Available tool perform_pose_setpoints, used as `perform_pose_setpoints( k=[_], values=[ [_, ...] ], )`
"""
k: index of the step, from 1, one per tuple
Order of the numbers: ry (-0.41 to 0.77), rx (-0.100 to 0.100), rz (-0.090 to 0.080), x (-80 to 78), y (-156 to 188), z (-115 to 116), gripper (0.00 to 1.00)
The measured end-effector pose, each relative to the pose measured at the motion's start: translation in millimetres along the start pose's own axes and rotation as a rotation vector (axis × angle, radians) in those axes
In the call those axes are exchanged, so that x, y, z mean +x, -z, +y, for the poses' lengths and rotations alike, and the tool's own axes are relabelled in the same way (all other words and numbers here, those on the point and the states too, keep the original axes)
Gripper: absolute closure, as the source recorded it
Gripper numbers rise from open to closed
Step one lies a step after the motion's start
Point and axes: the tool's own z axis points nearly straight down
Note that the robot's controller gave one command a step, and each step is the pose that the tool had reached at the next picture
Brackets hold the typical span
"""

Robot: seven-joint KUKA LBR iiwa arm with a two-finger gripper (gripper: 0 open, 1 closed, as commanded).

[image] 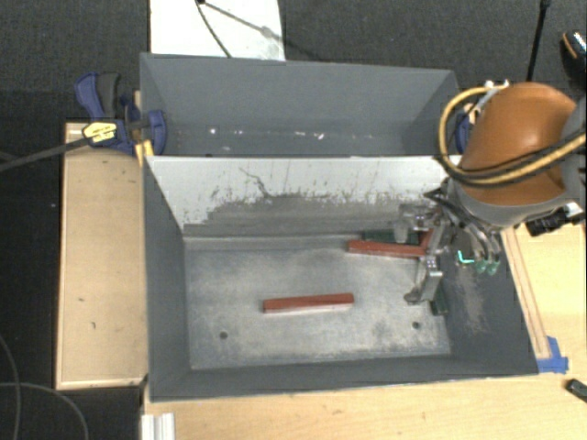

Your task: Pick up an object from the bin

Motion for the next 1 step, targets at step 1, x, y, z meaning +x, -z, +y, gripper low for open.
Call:
perform_pose_setpoints(
  k=[1],
  values=[
    [0.253, -0.002, -0.004, -28.6, -82.0, 95.0, 0.0]
  ],
)
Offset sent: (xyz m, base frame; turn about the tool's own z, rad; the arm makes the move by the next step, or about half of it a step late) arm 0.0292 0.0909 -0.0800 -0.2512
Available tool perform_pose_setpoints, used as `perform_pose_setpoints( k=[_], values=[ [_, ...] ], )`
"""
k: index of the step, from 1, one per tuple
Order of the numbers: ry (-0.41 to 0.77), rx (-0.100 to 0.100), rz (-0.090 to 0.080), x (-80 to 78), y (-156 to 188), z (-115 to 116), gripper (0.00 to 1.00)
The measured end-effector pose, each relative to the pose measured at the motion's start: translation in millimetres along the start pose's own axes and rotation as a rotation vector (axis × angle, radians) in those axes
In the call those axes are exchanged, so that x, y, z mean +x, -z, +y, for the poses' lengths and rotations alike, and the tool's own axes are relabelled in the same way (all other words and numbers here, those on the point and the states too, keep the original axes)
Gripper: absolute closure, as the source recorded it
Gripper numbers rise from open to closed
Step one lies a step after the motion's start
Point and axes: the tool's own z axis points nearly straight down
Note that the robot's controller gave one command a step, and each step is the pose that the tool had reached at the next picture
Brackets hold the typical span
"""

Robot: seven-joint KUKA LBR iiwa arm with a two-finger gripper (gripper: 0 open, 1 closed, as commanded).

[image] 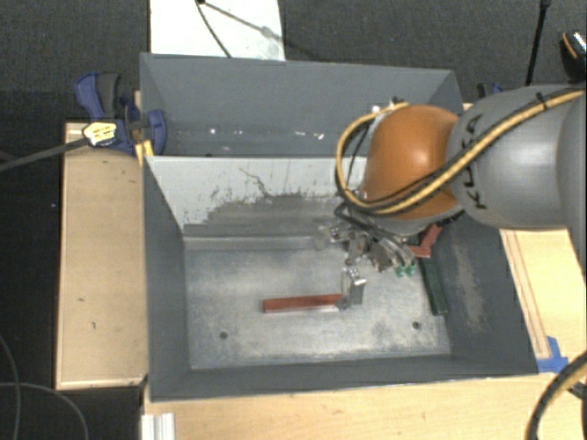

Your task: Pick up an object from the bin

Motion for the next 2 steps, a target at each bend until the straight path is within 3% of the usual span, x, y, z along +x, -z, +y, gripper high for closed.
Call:
perform_pose_setpoints(
  k=[1, 2],
  values=[
    [0.077, 0.002, 0.003, 9.8, -58.7, -0.8, 0.0],
    [0.077, 0.003, -0.003, 8.0, -55.4, -1.2, 1.0]
  ],
)
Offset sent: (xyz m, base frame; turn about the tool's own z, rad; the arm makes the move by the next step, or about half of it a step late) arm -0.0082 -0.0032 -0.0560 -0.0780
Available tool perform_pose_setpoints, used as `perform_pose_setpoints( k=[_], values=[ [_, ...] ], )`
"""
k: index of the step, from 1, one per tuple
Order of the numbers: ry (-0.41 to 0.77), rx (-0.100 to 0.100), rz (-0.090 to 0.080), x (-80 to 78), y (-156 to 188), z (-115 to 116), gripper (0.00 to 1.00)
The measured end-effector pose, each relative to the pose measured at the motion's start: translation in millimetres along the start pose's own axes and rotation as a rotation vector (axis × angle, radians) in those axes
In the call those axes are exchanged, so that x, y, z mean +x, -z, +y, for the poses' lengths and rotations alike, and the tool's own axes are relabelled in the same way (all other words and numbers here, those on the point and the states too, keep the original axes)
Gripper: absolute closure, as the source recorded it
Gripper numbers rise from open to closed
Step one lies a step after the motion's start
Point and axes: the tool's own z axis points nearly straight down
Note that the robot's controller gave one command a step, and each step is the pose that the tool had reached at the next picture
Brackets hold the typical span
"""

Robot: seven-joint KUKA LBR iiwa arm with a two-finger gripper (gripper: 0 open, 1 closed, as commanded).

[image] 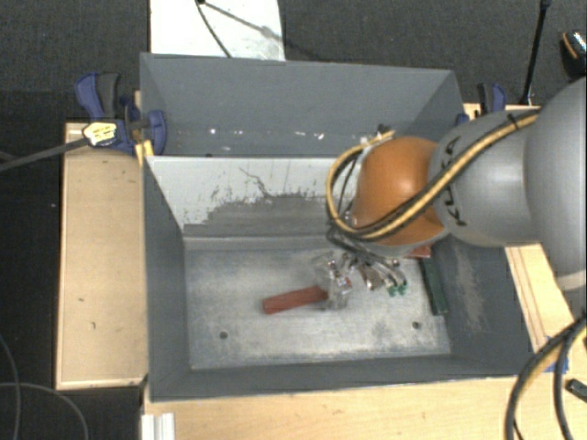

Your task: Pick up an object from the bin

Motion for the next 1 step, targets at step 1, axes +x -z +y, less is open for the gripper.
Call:
perform_pose_setpoints(
  k=[1],
  values=[
    [0.159, 0.004, -0.008, 21.4, 204.6, -2.5, 1.0]
  ],
)
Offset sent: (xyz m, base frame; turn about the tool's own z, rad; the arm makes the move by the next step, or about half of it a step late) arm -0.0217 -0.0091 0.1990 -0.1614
